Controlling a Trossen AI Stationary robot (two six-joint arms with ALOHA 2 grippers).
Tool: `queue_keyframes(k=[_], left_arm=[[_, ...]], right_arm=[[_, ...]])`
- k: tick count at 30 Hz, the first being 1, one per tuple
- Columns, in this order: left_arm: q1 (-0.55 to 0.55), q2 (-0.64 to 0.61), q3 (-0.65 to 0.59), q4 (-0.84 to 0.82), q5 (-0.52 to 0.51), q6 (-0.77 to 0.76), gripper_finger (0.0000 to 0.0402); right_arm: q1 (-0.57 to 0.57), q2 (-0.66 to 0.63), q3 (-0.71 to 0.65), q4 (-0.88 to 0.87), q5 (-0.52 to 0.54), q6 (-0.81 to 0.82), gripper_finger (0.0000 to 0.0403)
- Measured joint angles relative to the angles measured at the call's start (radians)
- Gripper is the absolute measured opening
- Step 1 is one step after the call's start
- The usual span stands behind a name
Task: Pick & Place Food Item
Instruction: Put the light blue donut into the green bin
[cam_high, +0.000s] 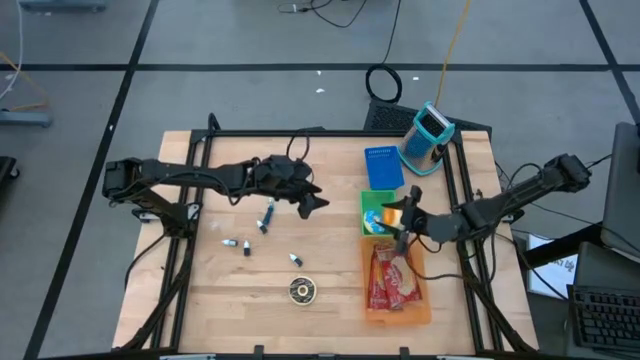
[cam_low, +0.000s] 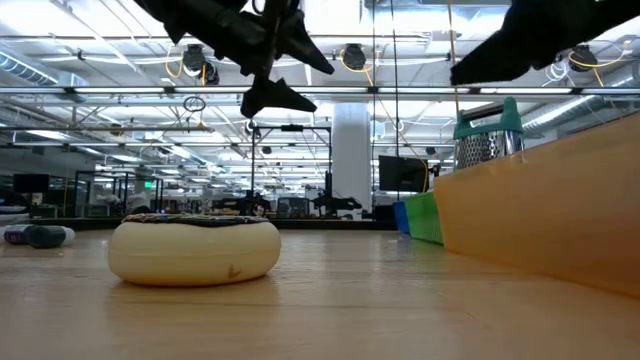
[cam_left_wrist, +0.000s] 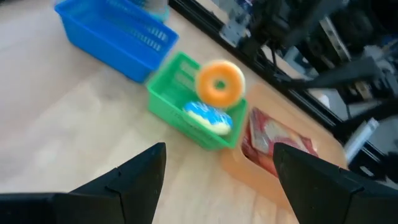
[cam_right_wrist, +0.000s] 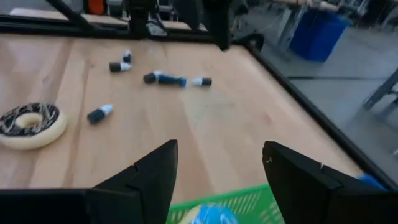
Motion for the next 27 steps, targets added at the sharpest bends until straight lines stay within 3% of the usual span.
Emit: queue_keyframes(k=[3,8,13,21,27], left_arm=[[-0.038,0.000,0.000,-0.018,-0.009,-0.009,0.0299],[-0.108,0.000,0.000,-0.019,-0.101,0.004,0.0299],[-0.162,0.000,0.000,-0.020,-0.214,0.013,0.0299],[-0.182,0.000,0.000,-0.018,-0.226,-0.024,0.0299],[-0.181,0.000,0.000,-0.018,-0.280,0.039,0.0299]], right_arm=[[0.008,-0.018,0.000,-0.123,0.001,0.161,0.0226],[-0.008,-0.096,0.000,-0.385,-0.004,0.628,0.0220],[-0.013,-0.170,0.000,-0.586,-0.003,0.873,0.0208],[-0.014,-0.149,-0.075,-0.569,-0.048,1.000,0.0204],[-0.019,-0.148,-0.174,-0.300,-0.084,0.936,0.0203]])
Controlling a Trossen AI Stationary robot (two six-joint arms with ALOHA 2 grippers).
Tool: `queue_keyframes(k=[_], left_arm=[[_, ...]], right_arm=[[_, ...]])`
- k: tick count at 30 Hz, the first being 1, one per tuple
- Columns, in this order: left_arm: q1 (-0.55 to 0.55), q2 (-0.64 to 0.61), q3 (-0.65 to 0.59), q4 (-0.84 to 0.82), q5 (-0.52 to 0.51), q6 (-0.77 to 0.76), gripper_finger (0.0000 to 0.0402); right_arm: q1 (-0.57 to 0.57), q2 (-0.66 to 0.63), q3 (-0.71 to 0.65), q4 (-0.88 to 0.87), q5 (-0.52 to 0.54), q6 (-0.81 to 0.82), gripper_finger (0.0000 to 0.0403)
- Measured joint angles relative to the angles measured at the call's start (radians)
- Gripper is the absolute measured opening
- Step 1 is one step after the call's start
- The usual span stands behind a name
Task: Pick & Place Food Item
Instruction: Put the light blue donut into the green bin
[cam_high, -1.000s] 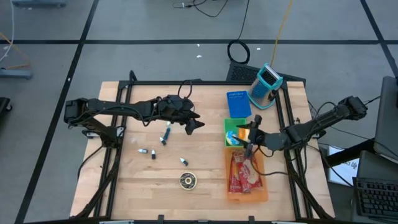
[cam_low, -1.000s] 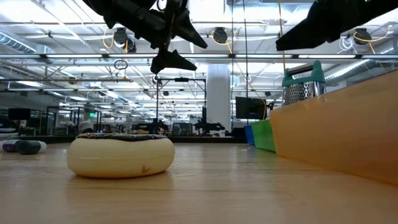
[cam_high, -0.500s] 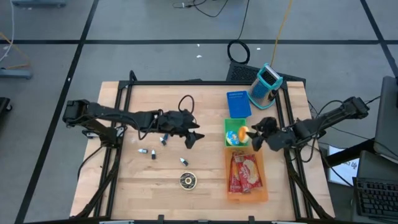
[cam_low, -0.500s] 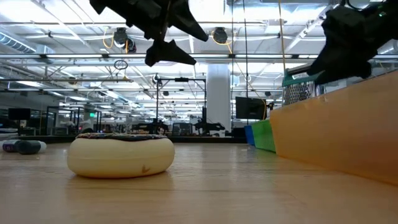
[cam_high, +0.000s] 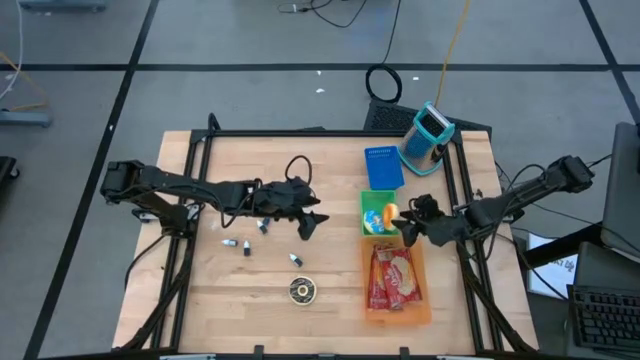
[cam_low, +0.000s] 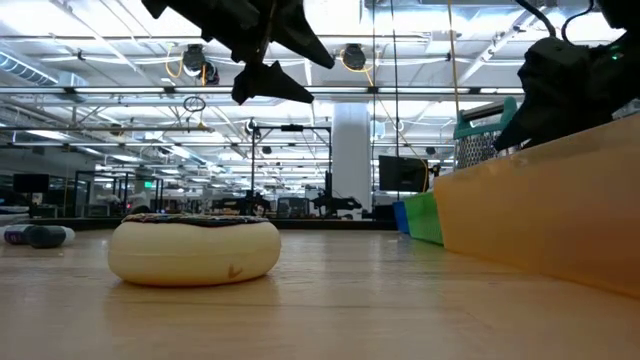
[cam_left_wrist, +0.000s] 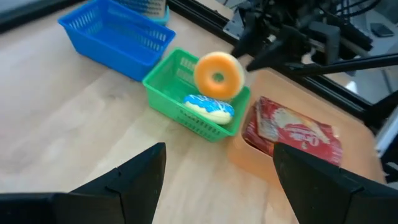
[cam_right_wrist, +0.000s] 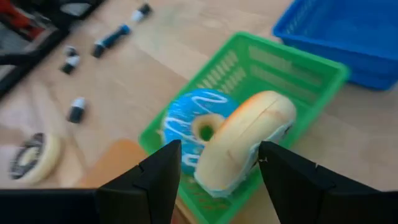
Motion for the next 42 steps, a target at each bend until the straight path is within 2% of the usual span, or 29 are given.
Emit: queue_keyframes(k=[6,11,15,18,25,32,35,38,42], left_arm=[[0.009,0.000,0.000,0.000,-0.051,0.044,0.0299],[0.016,0.000,0.000,-0.001,-0.051,0.047,0.0299],[0.021,0.000,0.000,-0.003,-0.052,0.070,0.0299],[0.022,0.000,0.000,-0.003,-0.052,0.065,0.0299],[0.022,0.000,0.000,-0.004,-0.052,0.070,0.0299],[0.022,0.000,0.000,-0.005,-0.052,0.068,0.0299],[0.022,0.000,0.000,-0.005,-0.052,0.067,0.0299],[0.022,0.000,0.000,-0.005,-0.052,0.067,0.0299],[0.022,0.000,0.000,-0.005,-0.052,0.067,0.0299]], right_arm=[[-0.030,0.000,-0.109,0.342,-0.067,-0.162,0.0201],[-0.041,0.000,-0.180,0.599,-0.219,-0.309,0.0201],[-0.041,0.000,-0.211,0.728,-0.323,-0.416,0.0201],[-0.041,0.000,-0.216,0.775,-0.333,-0.460,0.0201],[-0.041,0.000,-0.217,0.784,-0.317,-0.536,0.0200],[-0.055,-0.002,-0.217,0.784,-0.121,-0.574,0.0198],[-0.091,-0.002,-0.212,0.763,-0.088,-0.614,0.0196],[-0.135,-0.002,-0.162,0.591,-0.069,-0.589,0.0196],[-0.189,0.000,0.014,0.174,-0.105,-0.494,0.0196]])
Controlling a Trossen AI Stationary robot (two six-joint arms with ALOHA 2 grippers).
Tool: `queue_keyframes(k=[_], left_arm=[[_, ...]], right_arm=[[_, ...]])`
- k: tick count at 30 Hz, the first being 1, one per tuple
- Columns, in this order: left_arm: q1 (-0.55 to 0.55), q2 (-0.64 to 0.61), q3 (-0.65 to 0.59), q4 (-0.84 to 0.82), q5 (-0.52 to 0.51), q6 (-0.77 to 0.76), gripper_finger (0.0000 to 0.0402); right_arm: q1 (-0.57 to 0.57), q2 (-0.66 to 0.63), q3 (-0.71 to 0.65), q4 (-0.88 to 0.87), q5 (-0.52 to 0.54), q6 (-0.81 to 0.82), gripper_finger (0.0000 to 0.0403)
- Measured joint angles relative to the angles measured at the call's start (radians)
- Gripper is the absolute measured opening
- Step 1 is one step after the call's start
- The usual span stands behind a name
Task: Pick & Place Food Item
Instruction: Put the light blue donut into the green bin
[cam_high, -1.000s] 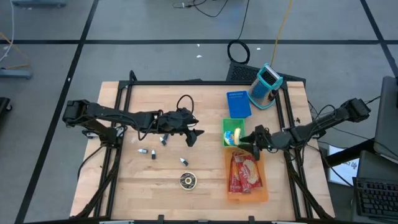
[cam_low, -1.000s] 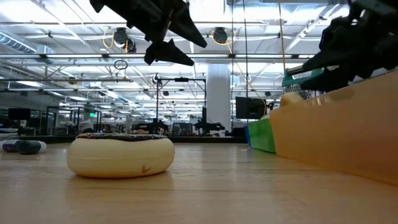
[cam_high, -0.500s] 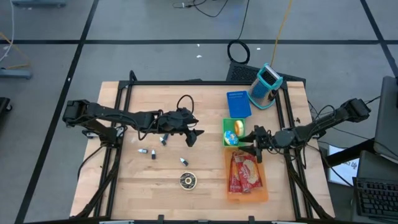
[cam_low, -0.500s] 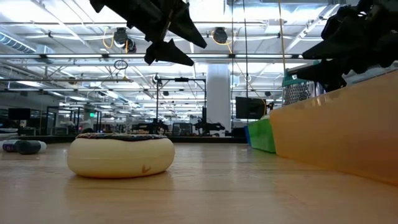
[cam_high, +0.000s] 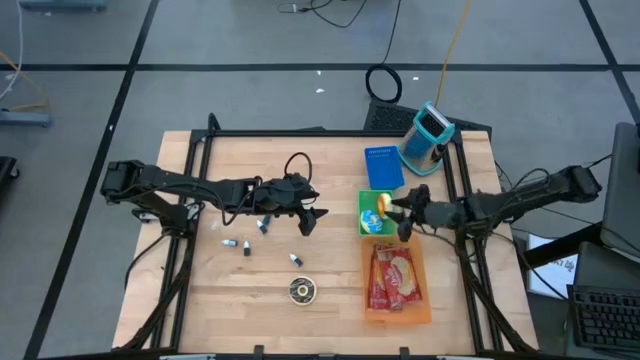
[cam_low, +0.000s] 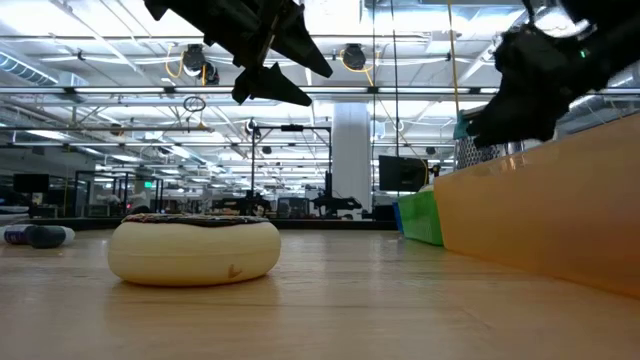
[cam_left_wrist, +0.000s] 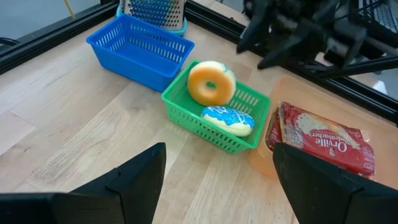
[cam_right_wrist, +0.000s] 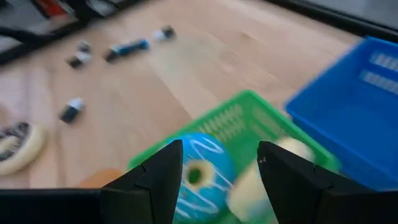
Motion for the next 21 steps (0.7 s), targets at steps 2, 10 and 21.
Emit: queue_keyframes(k=[2,10,21], left_arm=[[0.000,0.000,0.000,0.000,0.000,0.000,0.0299],[0.002,0.000,0.000,0.000,-0.018,0.021,0.0299],[0.005,0.000,0.000,0.000,-0.018,0.022,0.0299]], right_arm=[[-0.023,0.015,0.100,-0.187,-0.017,0.065,0.0196],[-0.166,0.148,0.240,-0.479,-0.209,0.235,0.0196],[-0.272,0.301,0.228,-0.253,-0.353,0.129,0.0196]])
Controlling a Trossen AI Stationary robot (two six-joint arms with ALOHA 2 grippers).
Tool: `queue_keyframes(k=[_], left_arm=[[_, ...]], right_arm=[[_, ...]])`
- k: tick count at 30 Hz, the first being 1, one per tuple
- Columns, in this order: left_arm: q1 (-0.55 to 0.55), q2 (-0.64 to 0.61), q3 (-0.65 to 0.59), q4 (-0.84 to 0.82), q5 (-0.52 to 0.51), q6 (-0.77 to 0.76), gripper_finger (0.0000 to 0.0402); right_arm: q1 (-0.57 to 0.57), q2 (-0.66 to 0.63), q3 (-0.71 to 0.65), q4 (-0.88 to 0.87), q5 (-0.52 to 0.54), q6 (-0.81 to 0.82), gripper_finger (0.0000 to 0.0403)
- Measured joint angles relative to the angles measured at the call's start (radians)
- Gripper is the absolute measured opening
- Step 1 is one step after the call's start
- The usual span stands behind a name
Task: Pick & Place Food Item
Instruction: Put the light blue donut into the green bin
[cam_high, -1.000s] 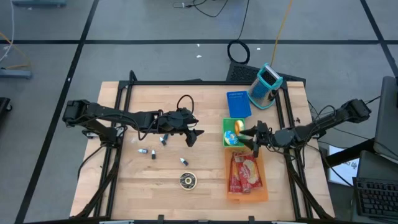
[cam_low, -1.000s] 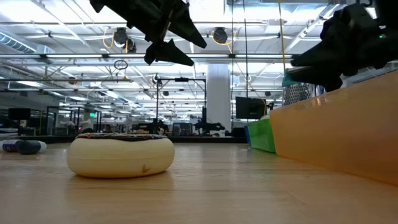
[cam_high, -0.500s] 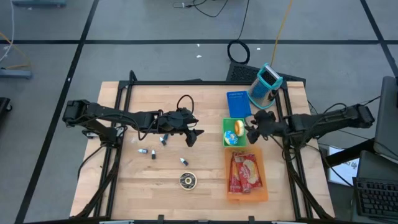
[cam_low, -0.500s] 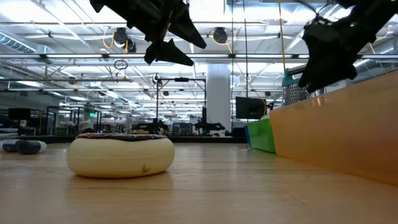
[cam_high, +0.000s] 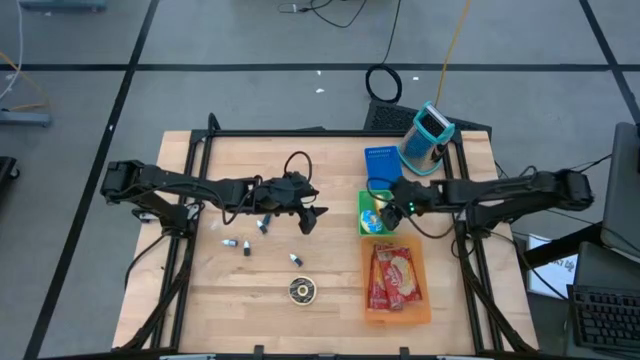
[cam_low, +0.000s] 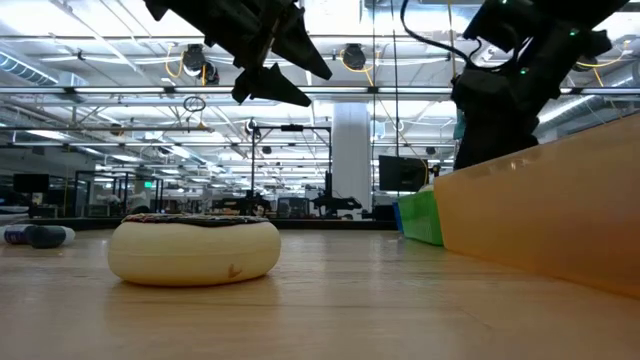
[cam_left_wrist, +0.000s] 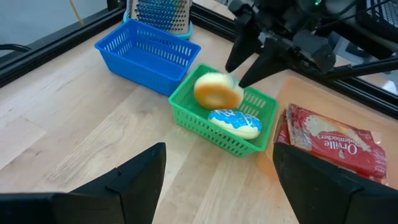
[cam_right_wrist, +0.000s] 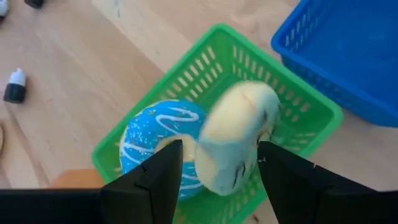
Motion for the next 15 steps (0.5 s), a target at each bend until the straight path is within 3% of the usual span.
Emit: queue_keyframes(k=[10,15], left_arm=[[0.000,0.000,0.000,0.000,0.000,0.001,0.0299],[0.000,0.000,0.000,0.000,0.000,0.001,0.0299]], right_arm=[[-0.024,0.072,0.000,0.197,-0.133,-0.094,0.0196],[-0.024,0.059,0.000,0.254,-0.138,-0.128,0.0196]])
